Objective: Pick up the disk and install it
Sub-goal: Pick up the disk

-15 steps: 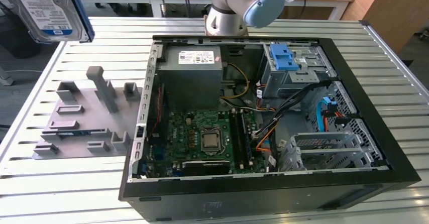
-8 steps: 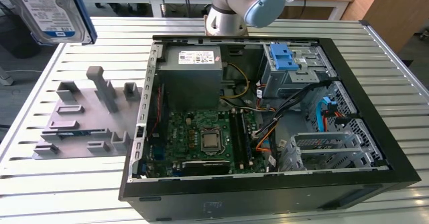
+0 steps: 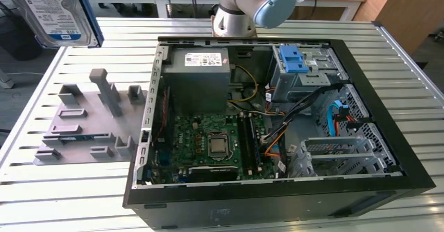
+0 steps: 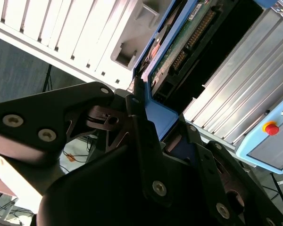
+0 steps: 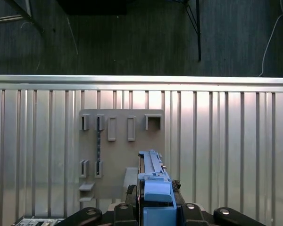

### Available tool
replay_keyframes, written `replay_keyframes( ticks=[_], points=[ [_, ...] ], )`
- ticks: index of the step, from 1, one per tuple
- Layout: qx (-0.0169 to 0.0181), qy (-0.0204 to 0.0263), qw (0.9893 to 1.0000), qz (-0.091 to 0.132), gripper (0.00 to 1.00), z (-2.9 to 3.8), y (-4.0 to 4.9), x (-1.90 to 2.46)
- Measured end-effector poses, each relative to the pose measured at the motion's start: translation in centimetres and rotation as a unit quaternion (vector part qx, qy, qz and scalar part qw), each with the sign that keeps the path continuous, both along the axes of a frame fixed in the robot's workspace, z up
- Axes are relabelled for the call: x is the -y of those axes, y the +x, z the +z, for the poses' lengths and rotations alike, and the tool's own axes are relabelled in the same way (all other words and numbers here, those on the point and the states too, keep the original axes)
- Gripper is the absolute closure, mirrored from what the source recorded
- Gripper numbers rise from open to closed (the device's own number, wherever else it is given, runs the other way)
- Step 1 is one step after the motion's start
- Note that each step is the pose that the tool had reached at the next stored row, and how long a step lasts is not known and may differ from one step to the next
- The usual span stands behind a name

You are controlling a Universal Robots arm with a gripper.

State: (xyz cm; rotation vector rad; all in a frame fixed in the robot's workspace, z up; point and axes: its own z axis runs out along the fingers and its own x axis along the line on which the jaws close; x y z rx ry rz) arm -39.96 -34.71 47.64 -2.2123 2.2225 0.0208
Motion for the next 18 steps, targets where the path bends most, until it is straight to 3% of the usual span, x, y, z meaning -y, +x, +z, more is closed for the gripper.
replay_keyframes(
  ticks=[7,18],
  points=[
    [0.0,0.0,1.0,0.0,0.64,0.0,0.25,0.07],
    [0.0,0.0,1.0,0.0,0.64,0.0,1.27,0.6]
  ],
)
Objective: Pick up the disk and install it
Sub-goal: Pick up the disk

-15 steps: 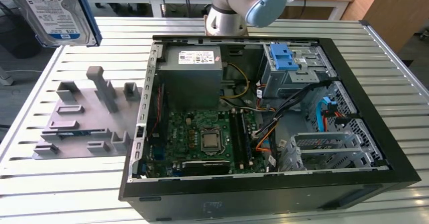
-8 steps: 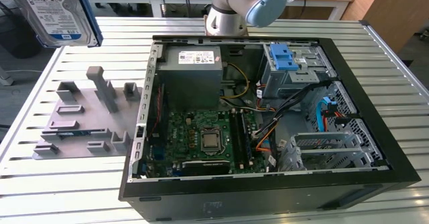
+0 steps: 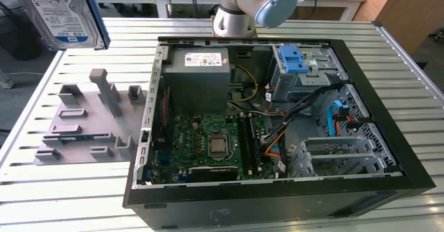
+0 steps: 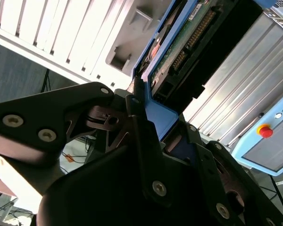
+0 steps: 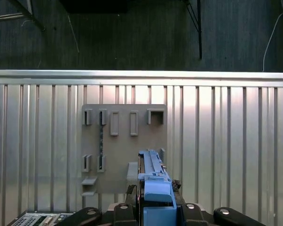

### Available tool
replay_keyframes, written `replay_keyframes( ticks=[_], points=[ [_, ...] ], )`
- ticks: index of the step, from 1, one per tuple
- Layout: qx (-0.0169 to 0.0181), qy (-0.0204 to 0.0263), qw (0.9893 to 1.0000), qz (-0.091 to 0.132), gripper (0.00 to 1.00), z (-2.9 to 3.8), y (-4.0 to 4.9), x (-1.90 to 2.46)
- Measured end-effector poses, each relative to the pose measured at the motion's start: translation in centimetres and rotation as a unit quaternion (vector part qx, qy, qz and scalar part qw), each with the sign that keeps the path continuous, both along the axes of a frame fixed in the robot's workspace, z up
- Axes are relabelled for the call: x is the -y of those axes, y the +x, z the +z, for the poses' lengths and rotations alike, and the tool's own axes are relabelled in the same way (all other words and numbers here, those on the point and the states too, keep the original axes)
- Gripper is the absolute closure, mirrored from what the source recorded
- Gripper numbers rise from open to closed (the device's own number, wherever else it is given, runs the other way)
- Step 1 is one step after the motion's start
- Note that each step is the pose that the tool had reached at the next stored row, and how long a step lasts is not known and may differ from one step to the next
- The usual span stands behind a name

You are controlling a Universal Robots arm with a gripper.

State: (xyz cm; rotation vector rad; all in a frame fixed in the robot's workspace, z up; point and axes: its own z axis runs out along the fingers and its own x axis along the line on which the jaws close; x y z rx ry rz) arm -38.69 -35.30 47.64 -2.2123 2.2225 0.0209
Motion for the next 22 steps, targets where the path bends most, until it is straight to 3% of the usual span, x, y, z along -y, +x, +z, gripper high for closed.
replay_keyframes(
  ticks=[22],
  points=[
    [0.0,0.0,1.0,0.0,0.64,0.0,2.18,0.89]
  ],
)
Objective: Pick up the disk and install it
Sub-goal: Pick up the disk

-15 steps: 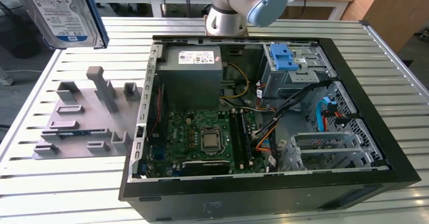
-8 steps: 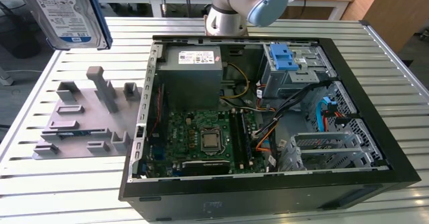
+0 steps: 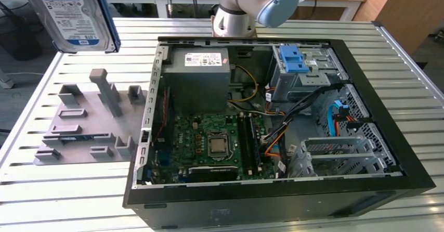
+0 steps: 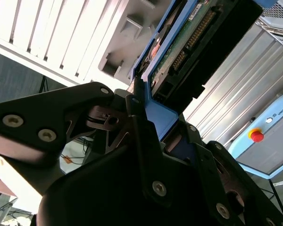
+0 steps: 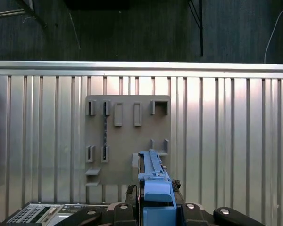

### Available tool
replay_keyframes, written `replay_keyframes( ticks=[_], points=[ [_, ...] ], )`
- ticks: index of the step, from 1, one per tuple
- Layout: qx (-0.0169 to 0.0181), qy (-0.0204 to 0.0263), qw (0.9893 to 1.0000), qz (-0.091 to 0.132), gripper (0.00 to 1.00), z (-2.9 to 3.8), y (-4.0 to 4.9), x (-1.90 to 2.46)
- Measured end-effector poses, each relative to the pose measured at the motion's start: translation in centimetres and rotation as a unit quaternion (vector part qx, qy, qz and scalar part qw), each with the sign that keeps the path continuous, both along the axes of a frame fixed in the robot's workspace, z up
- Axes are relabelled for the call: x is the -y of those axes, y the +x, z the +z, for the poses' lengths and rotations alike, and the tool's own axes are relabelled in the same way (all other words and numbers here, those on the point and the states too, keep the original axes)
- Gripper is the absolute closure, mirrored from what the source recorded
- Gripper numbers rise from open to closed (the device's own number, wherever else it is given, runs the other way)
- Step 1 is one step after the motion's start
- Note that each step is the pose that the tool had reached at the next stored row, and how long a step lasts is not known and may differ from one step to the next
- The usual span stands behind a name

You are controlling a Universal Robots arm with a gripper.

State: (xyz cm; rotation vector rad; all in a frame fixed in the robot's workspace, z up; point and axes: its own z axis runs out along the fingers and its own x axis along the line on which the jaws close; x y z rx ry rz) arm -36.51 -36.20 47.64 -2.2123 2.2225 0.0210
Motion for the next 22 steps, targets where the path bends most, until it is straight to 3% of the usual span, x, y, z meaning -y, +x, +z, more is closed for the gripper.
replay_keyframes(
  ticks=[22],
  points=[
    [0.0,0.0,1.0,0.0,0.64,0.0,2.22,0.98]
  ],
)
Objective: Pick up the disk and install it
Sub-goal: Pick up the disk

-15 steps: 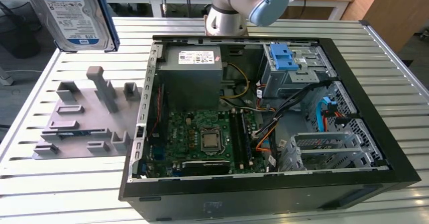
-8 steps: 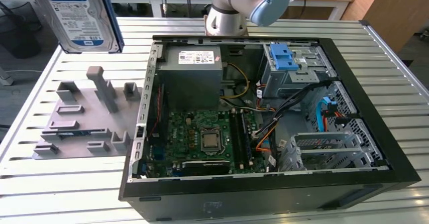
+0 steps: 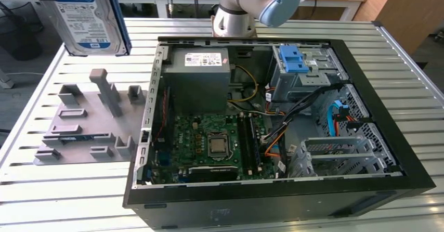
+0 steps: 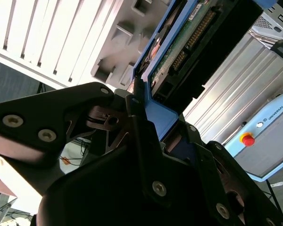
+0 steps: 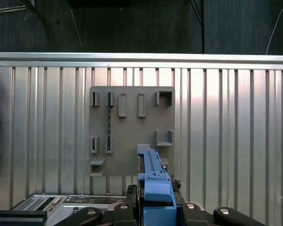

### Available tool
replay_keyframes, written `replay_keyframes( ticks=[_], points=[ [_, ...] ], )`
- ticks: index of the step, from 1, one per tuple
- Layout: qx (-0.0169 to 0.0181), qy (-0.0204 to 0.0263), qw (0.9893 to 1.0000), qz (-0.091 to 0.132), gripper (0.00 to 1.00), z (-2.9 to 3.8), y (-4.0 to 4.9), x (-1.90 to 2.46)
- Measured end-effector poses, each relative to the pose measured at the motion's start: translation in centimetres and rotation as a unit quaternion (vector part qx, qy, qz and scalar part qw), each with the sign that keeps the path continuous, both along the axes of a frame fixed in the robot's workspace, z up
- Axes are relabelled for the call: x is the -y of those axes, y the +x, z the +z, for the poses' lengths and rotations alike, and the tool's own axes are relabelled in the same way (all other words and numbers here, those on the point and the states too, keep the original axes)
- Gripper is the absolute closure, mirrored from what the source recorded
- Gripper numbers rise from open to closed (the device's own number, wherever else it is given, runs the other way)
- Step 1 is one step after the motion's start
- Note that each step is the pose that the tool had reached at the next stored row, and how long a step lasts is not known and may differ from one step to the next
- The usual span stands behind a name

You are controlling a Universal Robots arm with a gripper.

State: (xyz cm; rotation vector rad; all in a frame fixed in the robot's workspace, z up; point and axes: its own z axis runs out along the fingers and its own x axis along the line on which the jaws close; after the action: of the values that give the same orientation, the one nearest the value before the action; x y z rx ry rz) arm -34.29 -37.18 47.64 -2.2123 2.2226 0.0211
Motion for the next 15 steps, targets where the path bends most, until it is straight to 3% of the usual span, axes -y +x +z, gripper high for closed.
replay_keyframes(
  ticks=[15],
  points=[
    [-0.0002,0.0,1.0,0.0,0.64,0.0,1.61,0.78]
  ],
)
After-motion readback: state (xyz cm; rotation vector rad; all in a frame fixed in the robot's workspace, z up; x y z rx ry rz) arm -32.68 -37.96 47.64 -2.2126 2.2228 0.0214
